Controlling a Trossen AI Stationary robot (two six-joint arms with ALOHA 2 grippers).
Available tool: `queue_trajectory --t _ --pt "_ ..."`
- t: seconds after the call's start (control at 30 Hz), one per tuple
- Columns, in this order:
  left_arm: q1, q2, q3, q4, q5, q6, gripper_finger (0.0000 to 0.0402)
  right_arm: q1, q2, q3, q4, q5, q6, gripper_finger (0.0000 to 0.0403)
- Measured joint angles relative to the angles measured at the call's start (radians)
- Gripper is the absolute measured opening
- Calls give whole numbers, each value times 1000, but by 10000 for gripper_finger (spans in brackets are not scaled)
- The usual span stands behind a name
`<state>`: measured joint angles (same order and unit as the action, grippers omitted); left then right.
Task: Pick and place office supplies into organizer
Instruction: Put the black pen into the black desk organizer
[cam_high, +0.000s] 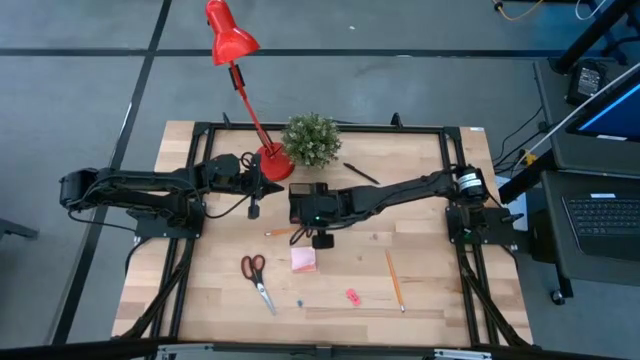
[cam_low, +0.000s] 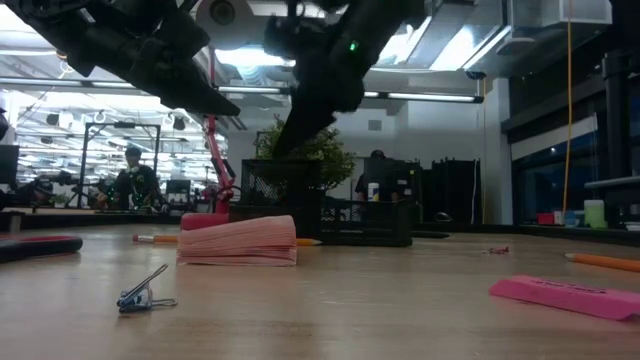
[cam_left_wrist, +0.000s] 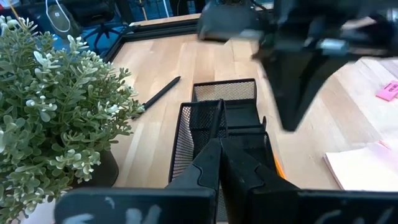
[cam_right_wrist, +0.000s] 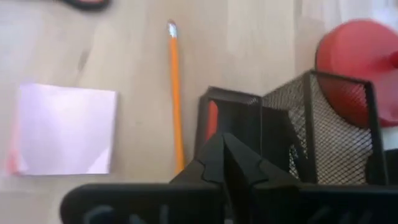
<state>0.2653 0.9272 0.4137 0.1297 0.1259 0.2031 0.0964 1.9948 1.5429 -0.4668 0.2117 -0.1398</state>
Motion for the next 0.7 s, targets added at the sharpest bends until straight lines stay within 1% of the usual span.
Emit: queue_trajectory --t 0.17,0.33,0.47,0.7 --pt "-1 0 0 0 0 -6 2 20 -73 -7 -74 80 34 4" --pt "-4 0 0 0 2 -3 1 22 -182 -97 -78 120 88 2" --pt "-4 0 0 1 3 3 2 22 -283 -236 10 123 141 2" --pt "-7 0 0 7 6 3 1 22 -454 -541 327 119 201 2"
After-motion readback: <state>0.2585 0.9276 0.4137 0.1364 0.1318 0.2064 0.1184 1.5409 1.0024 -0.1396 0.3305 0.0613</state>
